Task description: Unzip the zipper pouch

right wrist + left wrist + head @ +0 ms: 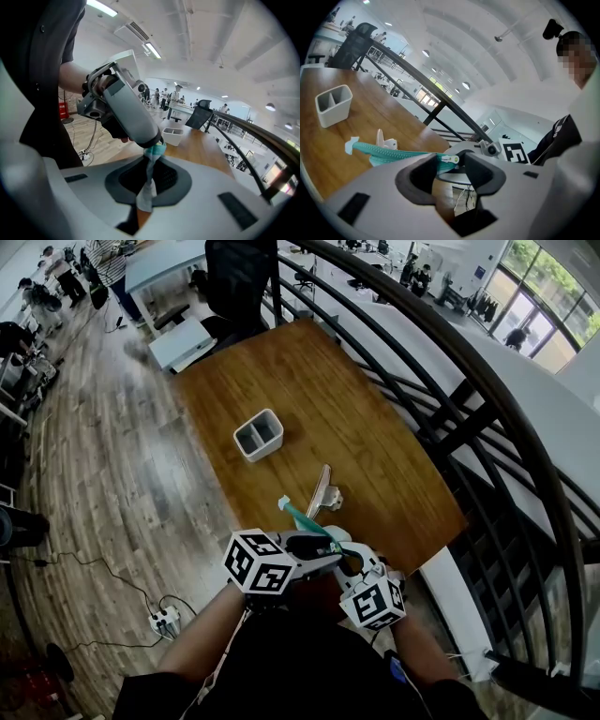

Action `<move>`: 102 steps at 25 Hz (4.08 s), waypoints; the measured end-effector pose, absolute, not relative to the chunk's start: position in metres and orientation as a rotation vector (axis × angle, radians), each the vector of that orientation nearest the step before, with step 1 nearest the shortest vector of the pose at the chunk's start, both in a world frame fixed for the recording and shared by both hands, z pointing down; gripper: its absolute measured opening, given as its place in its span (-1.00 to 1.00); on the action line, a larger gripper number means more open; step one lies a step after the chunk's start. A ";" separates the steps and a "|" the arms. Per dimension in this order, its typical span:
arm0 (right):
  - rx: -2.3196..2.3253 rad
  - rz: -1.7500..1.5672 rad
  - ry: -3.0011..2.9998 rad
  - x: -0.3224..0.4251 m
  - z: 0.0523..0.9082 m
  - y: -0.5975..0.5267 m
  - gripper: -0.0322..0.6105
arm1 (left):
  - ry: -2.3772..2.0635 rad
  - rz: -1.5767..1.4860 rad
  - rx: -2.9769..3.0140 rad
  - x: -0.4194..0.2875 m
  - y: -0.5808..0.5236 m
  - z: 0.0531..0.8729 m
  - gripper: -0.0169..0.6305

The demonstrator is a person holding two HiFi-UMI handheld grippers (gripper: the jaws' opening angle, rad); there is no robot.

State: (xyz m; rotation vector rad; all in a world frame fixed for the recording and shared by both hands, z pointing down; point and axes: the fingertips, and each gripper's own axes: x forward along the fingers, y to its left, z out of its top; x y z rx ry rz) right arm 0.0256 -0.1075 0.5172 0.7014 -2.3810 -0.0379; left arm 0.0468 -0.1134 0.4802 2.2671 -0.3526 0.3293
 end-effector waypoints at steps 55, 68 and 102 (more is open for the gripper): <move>0.620 -0.215 -2.337 0.040 0.523 -0.106 -0.90 | -0.210 0.240 2.222 0.046 -0.112 0.468 -0.52; 0.596 -0.228 -2.334 0.037 0.524 -0.104 -0.90 | -0.252 0.345 2.237 0.049 -0.119 0.480 -0.77; 0.803 -0.104 -2.426 0.054 0.495 -0.105 -0.84 | -0.410 0.321 2.228 0.046 -0.132 0.479 -0.90</move>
